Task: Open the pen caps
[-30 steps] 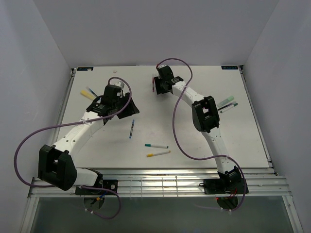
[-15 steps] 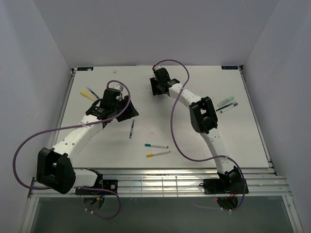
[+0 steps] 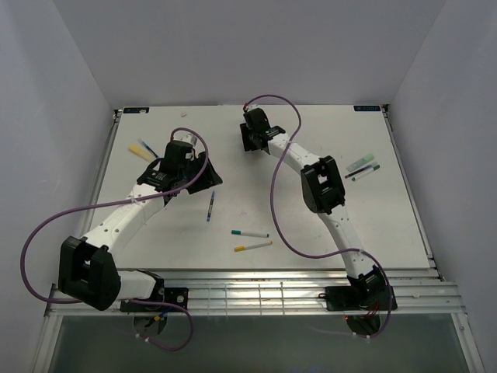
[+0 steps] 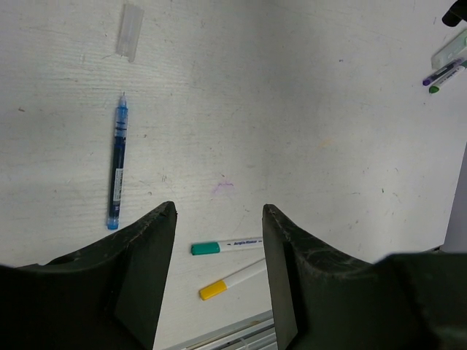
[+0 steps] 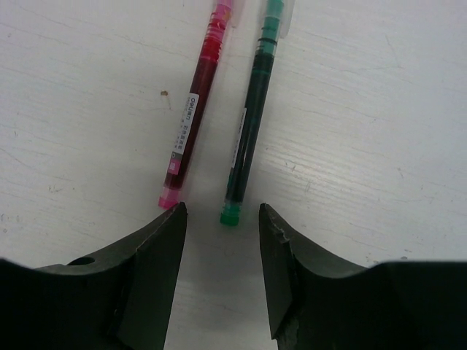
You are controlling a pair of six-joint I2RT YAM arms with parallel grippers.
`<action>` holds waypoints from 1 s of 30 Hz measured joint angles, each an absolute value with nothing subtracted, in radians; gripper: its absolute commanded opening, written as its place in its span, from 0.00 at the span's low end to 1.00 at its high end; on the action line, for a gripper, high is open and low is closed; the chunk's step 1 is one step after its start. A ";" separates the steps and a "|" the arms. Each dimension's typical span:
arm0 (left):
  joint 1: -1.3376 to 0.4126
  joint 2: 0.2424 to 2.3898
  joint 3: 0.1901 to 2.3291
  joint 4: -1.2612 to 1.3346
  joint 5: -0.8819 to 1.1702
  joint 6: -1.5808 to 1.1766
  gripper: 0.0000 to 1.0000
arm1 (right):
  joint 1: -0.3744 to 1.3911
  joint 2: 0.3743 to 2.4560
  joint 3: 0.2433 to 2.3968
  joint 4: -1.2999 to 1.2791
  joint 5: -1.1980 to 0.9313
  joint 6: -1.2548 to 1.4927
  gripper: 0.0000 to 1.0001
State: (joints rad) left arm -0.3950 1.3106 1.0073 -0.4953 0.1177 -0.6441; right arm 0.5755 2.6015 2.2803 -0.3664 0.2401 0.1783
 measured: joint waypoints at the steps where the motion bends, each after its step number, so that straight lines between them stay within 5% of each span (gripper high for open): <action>1: -0.395 1.311 1.007 -0.493 0.118 -0.645 0.62 | 0.575 2.609 2.294 -0.367 0.242 0.176 0.49; 7: -0.395 1.309 0.994 -0.485 0.115 -0.646 0.62 | 0.569 2.627 2.321 -0.366 0.243 0.176 0.42; 20: -0.395 1.301 0.975 -0.484 0.118 -0.656 0.63 | 0.520 2.626 2.307 -0.339 0.143 0.221 0.08; 30: -0.390 1.370 1.145 -0.541 0.192 -0.673 0.64 | 0.509 2.494 2.104 -0.329 0.064 0.258 0.08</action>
